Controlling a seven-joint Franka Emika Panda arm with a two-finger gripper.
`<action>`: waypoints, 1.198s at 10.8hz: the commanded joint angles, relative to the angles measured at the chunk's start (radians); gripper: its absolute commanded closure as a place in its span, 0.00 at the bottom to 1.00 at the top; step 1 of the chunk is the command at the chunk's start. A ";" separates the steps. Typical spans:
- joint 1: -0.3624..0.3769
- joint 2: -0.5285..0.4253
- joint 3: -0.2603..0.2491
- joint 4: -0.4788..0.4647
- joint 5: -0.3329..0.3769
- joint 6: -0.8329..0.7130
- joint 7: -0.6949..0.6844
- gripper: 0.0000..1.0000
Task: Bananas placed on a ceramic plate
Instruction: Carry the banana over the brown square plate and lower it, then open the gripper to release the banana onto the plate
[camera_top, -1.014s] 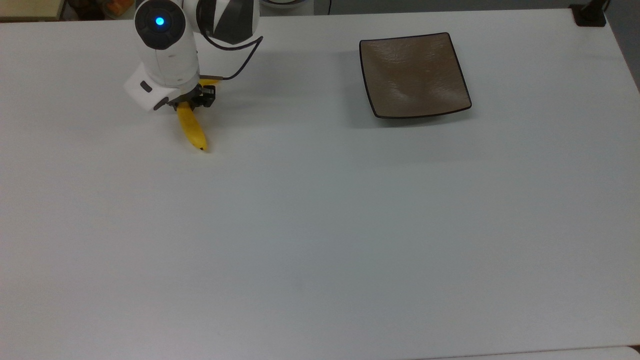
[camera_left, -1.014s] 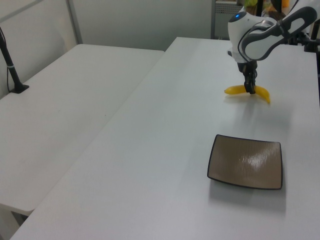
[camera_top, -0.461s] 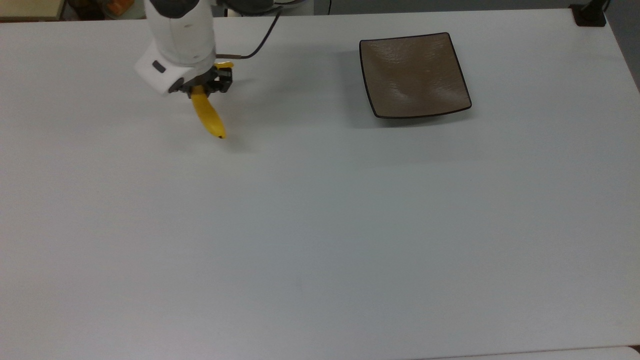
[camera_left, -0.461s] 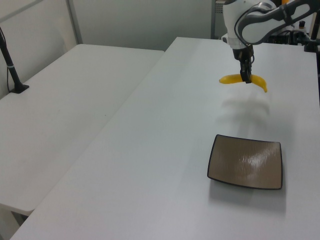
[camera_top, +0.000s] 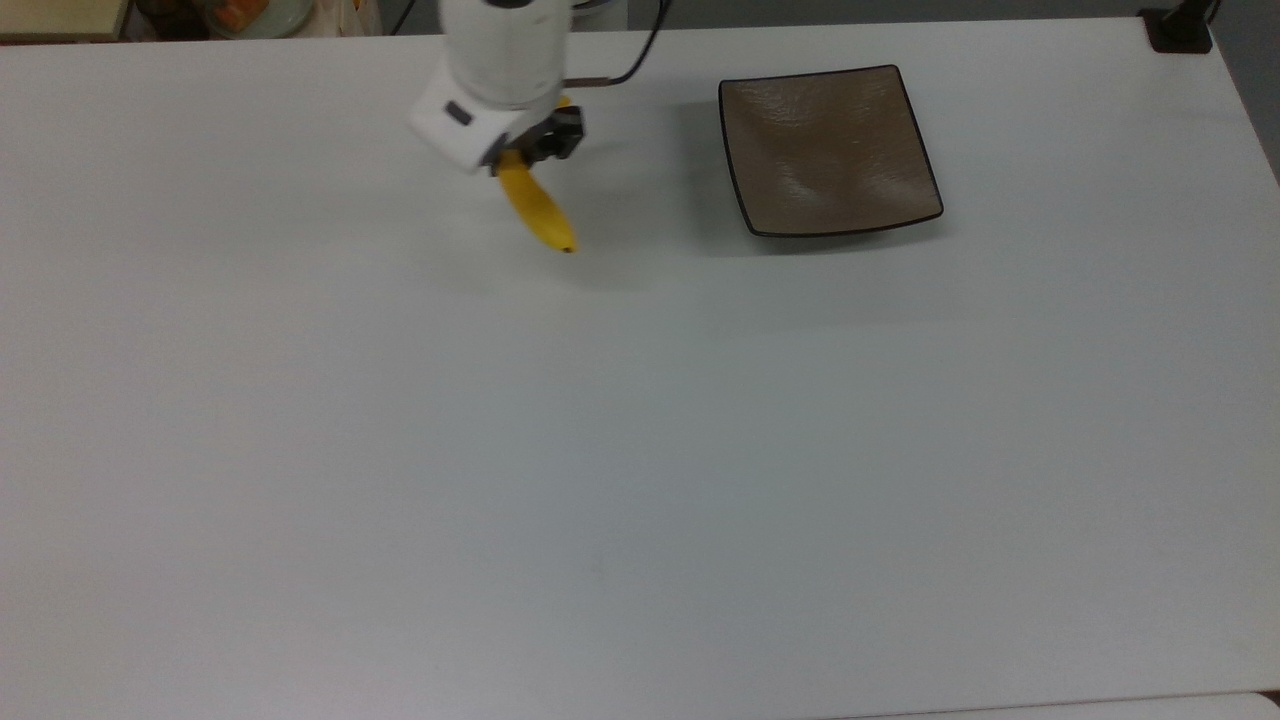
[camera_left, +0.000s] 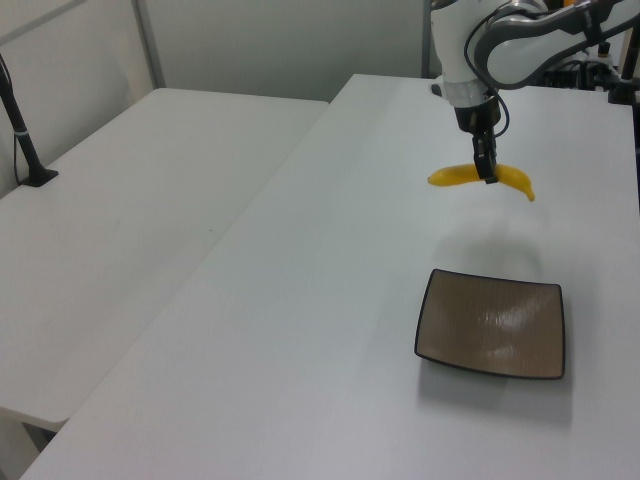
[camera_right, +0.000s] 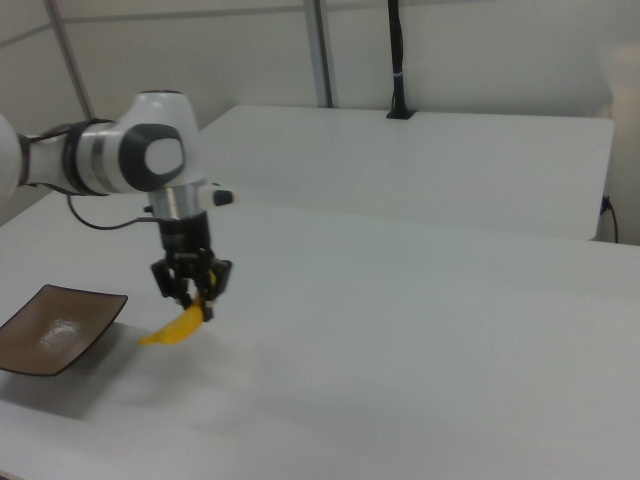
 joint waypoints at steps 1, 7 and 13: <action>0.029 -0.050 0.117 -0.006 0.063 -0.029 0.118 0.91; 0.132 -0.039 0.257 -0.006 0.106 -0.001 0.307 0.81; 0.163 -0.012 0.286 -0.006 0.088 0.070 0.419 0.00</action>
